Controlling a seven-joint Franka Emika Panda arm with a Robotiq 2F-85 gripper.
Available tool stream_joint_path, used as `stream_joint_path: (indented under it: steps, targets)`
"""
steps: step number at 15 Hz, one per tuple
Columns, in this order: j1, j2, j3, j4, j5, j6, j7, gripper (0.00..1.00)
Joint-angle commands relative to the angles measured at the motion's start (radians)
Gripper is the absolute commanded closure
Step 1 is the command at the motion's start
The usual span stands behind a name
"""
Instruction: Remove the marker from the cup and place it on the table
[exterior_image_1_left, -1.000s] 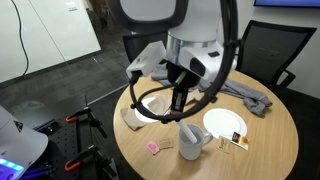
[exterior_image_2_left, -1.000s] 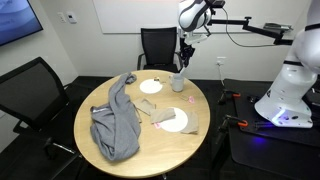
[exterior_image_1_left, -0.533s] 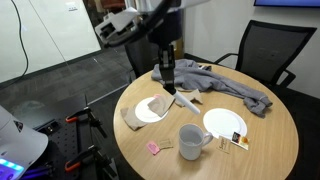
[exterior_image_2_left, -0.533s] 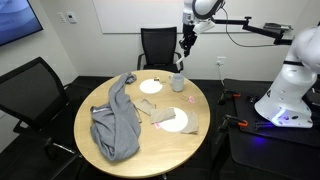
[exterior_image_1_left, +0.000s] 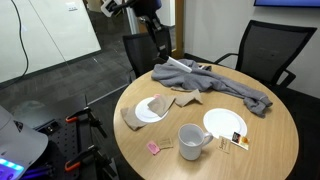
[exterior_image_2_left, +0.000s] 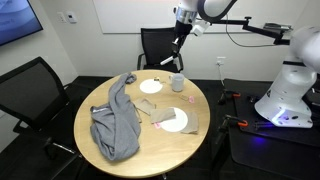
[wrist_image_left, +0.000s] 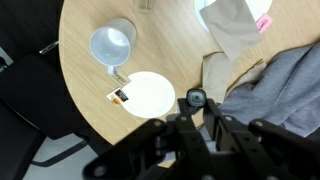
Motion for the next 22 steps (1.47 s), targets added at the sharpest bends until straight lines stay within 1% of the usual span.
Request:
stream_joint_path:
  steps: [1, 6, 13, 15, 16, 22]
  targets:
    - [0.041, -0.017, 0.048, -0.046, -0.013, 0.068, -0.044, 0.95]
    - [0.105, 0.022, 0.126, -0.065, -0.021, 0.151, -0.035, 0.95]
    - [0.168, 0.111, 0.194, -0.072, -0.031, 0.261, -0.010, 0.95]
    - [0.183, 0.139, 0.209, -0.069, -0.054, 0.260, 0.007, 0.95]
    - [0.180, 0.122, 0.194, -0.062, -0.015, 0.232, -0.024, 0.79]
    - [0.192, 0.145, 0.201, -0.062, -0.024, 0.234, -0.022, 0.79]
